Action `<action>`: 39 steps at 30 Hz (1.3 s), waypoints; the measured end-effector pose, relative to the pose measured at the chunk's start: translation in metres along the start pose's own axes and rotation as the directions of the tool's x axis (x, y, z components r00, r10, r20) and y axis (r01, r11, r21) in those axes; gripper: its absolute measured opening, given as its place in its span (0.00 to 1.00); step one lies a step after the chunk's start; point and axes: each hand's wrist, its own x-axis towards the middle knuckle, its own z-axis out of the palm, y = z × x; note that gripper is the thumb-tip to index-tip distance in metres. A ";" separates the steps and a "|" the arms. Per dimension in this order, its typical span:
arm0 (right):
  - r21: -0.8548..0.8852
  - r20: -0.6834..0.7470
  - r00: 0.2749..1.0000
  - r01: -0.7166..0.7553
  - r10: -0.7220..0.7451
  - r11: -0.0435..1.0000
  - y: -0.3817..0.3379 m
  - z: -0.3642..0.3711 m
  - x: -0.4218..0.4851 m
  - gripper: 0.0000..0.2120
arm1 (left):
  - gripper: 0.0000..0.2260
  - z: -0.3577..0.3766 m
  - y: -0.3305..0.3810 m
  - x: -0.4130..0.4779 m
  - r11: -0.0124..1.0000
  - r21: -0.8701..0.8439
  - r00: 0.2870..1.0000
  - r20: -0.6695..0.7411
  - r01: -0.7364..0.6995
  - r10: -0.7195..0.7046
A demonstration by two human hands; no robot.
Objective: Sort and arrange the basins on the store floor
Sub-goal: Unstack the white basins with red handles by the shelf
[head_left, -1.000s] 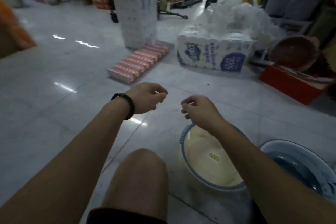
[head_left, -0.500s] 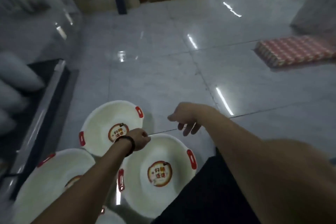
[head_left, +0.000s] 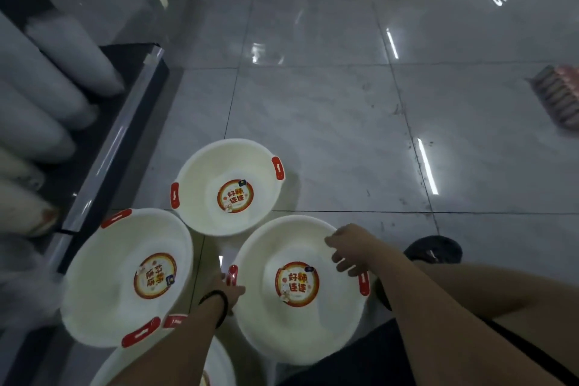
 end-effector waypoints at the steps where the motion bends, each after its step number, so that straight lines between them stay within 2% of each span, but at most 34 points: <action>1: 0.006 -0.039 0.999 0.007 -0.007 1.000 0.001 -0.005 0.001 0.14 | 0.35 0.001 0.007 -0.024 0.999 -0.029 1.000 0.002 -0.017 0.017; 4: -0.009 -0.111 0.994 0.001 -0.002 1.000 0.001 -0.014 -0.003 0.12 | 0.18 0.003 0.033 -0.104 0.996 -0.025 0.995 0.031 -0.090 0.090; 8: -0.011 -0.164 0.986 0.022 -0.024 1.000 -0.014 -0.011 -0.013 0.13 | 0.07 0.005 0.049 -0.137 0.964 -0.185 0.981 -0.002 -0.189 0.192; 13: -0.090 -0.290 0.937 0.176 -0.194 0.980 -0.042 -0.022 -0.050 0.15 | 0.07 -0.017 0.051 -0.175 0.890 -0.204 0.913 -0.090 -0.408 0.398; 17: -0.095 -0.406 0.852 0.320 -0.330 0.943 -0.078 -0.051 -0.089 0.14 | 0.02 -0.059 0.057 -0.211 0.788 -0.175 0.790 -0.326 -0.590 0.519; 22: -0.198 -0.484 0.747 0.414 -0.456 0.888 -0.119 -0.089 -0.137 0.13 | 0.07 -0.119 0.075 -0.244 0.672 -0.280 0.703 -0.495 -0.685 0.511; 25: -0.135 -0.573 0.658 0.513 -0.489 0.848 -0.143 -0.110 -0.152 0.13 | 0.07 -0.158 0.094 -0.265 0.595 -0.343 0.669 -0.553 -0.727 0.497; 27: -0.067 -0.561 0.666 0.554 -0.491 0.830 -0.159 -0.115 -0.153 0.15 | 0.04 -0.183 0.104 -0.277 0.562 -0.364 0.653 -0.579 -0.743 0.488; 29: 0.005 -0.527 0.714 0.544 -0.460 0.839 -0.171 -0.113 -0.146 0.20 | 0.05 -0.205 0.111 -0.283 0.523 -0.387 0.639 -0.598 -0.759 0.485; 31: 0.046 -0.492 0.759 0.512 -0.427 0.858 -0.181 -0.105 -0.136 0.30 | 0.10 -0.223 0.114 -0.284 0.500 -0.403 0.633 -0.605 -0.767 0.482; 34: 0.064 -0.453 0.790 0.490 -0.412 0.869 -0.199 -0.087 -0.117 0.44 | 0.16 -0.246 0.118 -0.278 0.515 -0.329 0.588 -0.639 -0.792 0.497; 36: 0.076 -0.433 0.796 0.500 -0.423 0.863 -0.212 -0.073 -0.100 0.47 | 0.15 -0.260 0.121 -0.266 0.522 -0.345 0.603 -0.638 -0.780 0.479; 39: 0.087 -0.387 0.822 0.485 -0.419 0.870 -0.231 -0.053 -0.066 0.46 | 0.14 -0.274 0.128 -0.237 0.538 -0.433 0.675 -0.607 -0.723 0.419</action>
